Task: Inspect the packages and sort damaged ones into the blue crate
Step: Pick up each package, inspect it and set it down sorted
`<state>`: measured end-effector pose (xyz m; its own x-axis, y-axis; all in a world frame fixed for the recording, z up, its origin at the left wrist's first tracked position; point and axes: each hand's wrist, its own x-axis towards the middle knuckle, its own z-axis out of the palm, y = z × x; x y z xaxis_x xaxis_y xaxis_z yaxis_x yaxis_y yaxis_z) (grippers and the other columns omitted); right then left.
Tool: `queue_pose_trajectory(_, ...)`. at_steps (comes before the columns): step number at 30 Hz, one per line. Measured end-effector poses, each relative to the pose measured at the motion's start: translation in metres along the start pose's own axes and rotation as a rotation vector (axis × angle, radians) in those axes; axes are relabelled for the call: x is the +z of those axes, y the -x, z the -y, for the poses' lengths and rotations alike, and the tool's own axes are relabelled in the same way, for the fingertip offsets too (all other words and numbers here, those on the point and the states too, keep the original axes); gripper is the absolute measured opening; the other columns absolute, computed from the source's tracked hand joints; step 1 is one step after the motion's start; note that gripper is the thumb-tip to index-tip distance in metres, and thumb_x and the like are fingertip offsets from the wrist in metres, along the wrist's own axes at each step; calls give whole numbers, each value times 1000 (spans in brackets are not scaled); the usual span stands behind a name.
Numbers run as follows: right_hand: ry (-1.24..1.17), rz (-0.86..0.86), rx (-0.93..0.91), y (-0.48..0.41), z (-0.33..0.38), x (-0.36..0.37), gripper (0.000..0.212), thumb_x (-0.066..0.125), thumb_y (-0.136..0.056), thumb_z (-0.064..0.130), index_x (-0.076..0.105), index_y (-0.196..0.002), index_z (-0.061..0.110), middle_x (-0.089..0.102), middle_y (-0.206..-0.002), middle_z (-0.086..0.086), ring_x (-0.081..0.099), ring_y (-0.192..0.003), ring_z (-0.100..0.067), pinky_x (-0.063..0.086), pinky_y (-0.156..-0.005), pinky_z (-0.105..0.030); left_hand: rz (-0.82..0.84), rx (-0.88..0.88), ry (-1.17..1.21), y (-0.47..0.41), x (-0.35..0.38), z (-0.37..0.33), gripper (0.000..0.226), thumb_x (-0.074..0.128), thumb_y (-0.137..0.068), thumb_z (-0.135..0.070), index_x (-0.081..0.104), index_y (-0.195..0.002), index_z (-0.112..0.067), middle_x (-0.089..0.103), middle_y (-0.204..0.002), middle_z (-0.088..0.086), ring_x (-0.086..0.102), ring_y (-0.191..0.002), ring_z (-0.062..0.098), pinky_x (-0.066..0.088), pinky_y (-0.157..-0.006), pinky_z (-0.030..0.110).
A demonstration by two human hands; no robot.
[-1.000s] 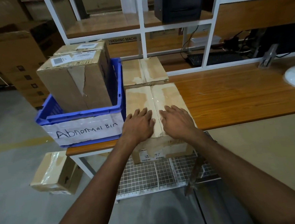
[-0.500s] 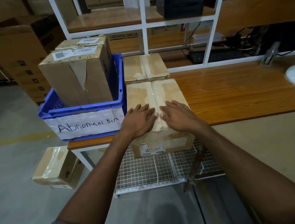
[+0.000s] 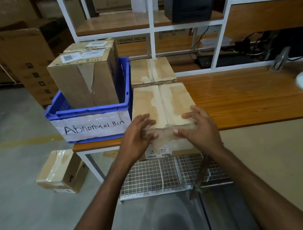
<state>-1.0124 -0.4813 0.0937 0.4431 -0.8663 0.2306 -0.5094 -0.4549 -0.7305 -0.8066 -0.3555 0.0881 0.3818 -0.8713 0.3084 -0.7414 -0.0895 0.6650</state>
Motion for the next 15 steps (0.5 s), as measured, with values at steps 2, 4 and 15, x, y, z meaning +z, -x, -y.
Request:
queue_pose_trajectory(2, -4, -70, -41, -6, 14, -17, 45, 88, -75, 50, 71, -112, 31, 41, -158, 14, 40, -132, -4, 38, -98, -29, -18, -4, 33, -7, -18, -17, 42, 82, -87, -27, 70, -128, -24, 60, -143, -8, 56, -128, 11, 50, -106, 41)
queue_pose_trajectory(4, -25, -137, -62, -14, 33, -34, 37, 86, -77, 51, 70, -106, 34, 46, -149, 21, 41, -126, 0, 37, -94, -28, -29, -1, 42, -15, -37, -36, 41, 81, -89, -31, 70, -128, -26, 66, -133, -7, 60, -119, 9, 54, -100, 37)
queue_pose_trajectory(15, 90, -259, -83, -82, 82, -70, 43, 74, -82, 67, 68, -110, 35, 67, -114, 13, 63, -103, -11, 53, -80, -36, -182, 88, -31, -93, -74, -84, 44, 76, -92, -31, 65, -131, -16, 66, -130, 5, 57, -109, 8, 56, -96, 39)
